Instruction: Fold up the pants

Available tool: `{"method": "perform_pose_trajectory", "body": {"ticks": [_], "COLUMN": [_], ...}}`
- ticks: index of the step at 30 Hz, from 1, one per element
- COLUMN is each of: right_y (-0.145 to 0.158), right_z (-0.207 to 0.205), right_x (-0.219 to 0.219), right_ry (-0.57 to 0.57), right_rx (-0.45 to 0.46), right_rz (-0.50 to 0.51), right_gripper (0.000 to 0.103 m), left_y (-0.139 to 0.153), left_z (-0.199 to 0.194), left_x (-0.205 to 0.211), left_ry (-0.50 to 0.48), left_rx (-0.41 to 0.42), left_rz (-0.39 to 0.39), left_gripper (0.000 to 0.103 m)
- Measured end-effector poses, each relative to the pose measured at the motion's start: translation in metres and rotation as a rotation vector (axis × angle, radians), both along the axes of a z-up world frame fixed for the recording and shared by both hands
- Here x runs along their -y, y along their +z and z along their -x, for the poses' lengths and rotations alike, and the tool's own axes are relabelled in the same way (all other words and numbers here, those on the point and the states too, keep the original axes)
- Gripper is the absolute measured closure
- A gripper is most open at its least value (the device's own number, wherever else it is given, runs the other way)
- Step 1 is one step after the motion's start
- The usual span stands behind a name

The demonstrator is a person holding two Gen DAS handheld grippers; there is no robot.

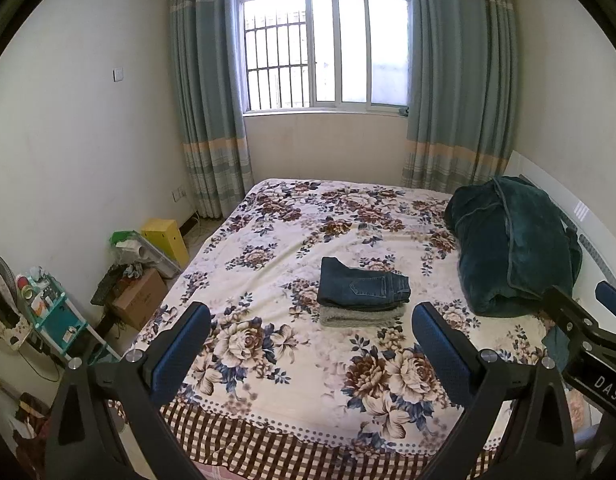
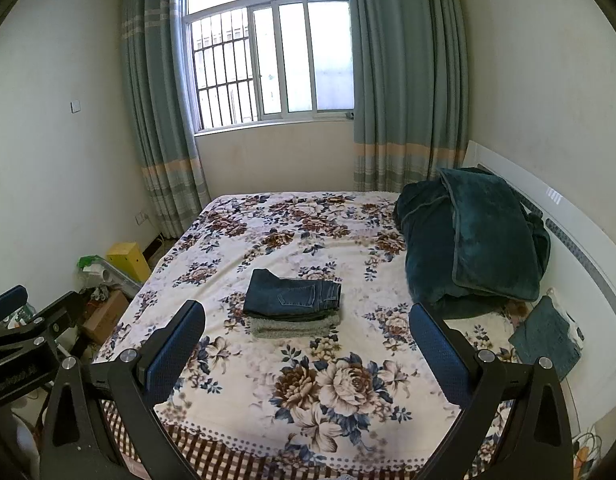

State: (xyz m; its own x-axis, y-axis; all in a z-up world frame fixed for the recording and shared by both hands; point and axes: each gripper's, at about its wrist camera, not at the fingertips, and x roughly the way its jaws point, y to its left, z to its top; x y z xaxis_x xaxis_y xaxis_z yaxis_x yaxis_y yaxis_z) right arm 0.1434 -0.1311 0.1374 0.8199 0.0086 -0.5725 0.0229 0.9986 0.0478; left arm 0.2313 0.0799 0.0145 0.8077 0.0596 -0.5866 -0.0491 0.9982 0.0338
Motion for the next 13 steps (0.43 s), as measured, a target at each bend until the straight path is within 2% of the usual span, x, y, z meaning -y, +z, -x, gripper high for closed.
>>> {"method": "perform_pose_trajectory", "body": {"ticks": [13], "right_y": [0.0019], "right_z": [0.0069], "right_x": [-0.0014], "right_ry": [0.005], "right_rx": [0.004], "right_rz": [0.001], "right_gripper": [0.0], "left_y": [0.0021], "left_z": [0.0038], "left_x": [0.0014], "left_ry": [-0.002], "left_rx": [0.0], "left_rz": [0.003], "left_gripper": [0.0]}}
